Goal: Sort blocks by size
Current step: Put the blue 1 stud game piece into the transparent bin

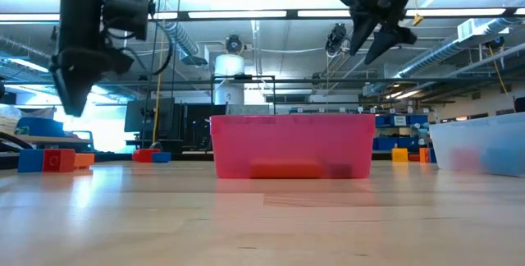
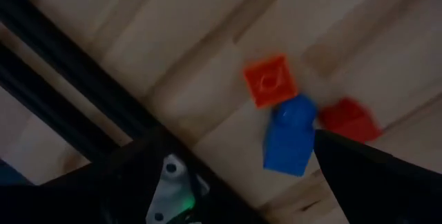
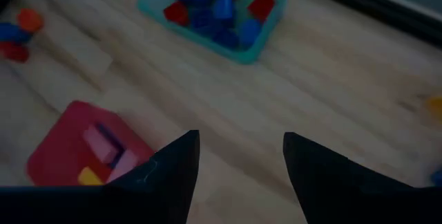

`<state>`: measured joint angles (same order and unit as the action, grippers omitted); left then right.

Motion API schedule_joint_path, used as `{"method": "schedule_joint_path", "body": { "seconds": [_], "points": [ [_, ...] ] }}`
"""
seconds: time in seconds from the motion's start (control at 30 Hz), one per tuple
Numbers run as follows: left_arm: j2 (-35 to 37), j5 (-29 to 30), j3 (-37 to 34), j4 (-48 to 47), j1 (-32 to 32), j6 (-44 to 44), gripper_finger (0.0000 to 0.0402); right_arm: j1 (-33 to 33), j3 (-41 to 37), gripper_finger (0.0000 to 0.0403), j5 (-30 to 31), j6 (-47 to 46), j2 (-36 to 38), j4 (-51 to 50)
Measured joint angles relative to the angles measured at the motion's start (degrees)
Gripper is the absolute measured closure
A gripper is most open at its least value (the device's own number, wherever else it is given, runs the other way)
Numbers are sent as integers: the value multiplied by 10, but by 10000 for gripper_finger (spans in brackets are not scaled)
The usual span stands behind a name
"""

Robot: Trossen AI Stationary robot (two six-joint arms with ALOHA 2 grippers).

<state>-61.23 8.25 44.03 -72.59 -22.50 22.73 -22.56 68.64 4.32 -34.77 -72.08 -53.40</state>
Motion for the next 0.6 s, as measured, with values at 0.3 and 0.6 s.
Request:
{"method": "schedule_joint_path", "body": {
  "seconds": [0.3,0.6],
  "points": [
    [9,-40,-46,35,51,-6,25,98,-14,180,61,-98,-1,-6],
    [13,-90,-54,57,91,15,25,130,-14,180,90,-133,-1,-2]
  ]
}}
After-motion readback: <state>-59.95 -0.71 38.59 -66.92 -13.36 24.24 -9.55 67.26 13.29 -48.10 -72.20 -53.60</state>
